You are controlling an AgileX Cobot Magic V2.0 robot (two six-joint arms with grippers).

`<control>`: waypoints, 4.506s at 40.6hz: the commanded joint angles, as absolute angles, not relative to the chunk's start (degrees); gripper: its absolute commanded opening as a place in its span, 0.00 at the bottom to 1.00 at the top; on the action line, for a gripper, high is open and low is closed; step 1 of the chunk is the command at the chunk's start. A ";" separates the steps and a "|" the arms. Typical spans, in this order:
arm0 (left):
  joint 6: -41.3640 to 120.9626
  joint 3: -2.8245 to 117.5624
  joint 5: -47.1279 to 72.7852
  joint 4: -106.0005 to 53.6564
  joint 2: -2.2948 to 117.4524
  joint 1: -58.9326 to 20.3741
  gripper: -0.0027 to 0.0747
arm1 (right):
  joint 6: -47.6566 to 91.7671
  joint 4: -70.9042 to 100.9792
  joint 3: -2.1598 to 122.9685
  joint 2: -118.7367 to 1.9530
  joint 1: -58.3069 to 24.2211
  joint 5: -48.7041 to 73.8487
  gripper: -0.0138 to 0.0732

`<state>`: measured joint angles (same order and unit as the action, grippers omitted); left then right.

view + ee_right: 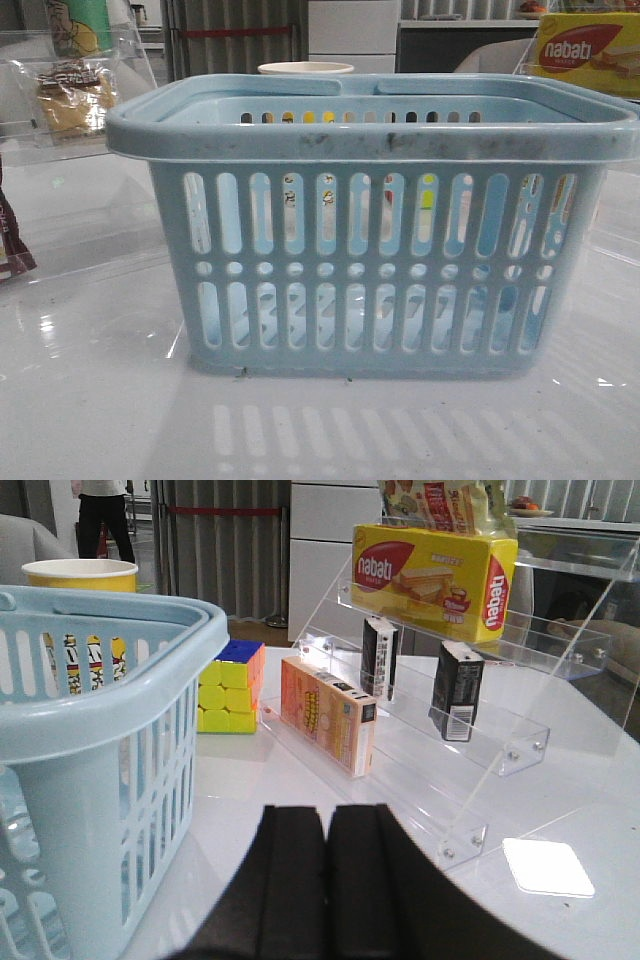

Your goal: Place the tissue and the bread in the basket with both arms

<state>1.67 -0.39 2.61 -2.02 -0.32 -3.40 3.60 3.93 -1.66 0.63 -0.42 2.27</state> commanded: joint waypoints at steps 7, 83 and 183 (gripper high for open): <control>1.61 -0.80 -2.19 -2.28 -1.27 -3.37 0.15 | 3.60 4.24 -1.30 1.72 -0.06 -2.96 0.19; 1.85 36.96 28.83 -2.26 31.04 -3.63 0.15 | 3.60 4.24 38.15 -34.60 -0.06 34.29 0.19; 1.85 35.95 26.32 -0.76 36.86 -3.63 0.53 | 1.12 6.80 91.78 -95.99 12.28 40.49 0.37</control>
<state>1.76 34.37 31.23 -0.58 36.68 -3.40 1.10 5.21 89.53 -102.52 13.04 41.82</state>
